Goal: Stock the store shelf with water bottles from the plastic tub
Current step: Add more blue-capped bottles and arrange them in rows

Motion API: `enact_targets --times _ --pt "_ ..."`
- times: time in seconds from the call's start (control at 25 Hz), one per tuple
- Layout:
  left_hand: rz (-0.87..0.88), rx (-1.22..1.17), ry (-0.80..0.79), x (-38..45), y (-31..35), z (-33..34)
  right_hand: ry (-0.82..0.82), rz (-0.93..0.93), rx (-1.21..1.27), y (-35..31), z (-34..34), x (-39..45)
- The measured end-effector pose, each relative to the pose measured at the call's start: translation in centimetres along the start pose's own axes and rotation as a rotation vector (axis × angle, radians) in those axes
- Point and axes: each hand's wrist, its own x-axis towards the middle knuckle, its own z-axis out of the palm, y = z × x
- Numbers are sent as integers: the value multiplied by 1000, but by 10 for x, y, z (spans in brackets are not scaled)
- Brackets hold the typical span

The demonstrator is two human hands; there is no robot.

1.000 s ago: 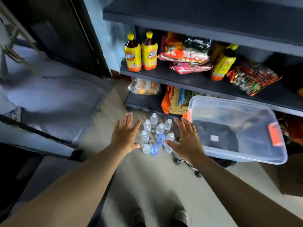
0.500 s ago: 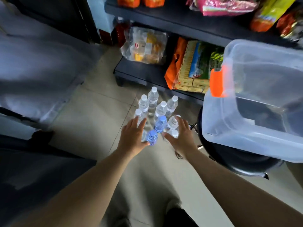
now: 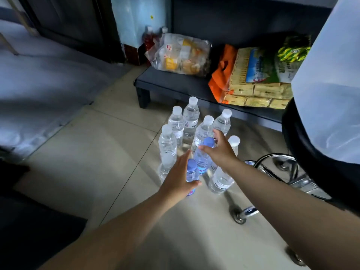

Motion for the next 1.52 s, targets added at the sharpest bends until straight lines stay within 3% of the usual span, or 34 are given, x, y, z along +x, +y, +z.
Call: enact_targets --times 0.32,0.44,0.72,0.84,0.96,1.2,1.52 --pt "-51 -163 231 6 -10 25 119 124 2 12 18 22" --pt "-98 -182 320 13 -15 33 137 100 -112 20 21 27" --pt "-96 -166 280 -18 32 7 197 -60 -78 -27 4 -6" --pt "-122 -202 287 -36 81 -23 186 -117 -68 -83 -24 -40" --pt "-162 -216 408 -50 146 -62 225 -75 7 -154 -63 -73" --pt "-180 -172 527 -63 308 -181 284 -72 127 -330 -157 -129" --pt "56 -107 588 -24 582 -381 275 -336 72 -619 -345 -158"
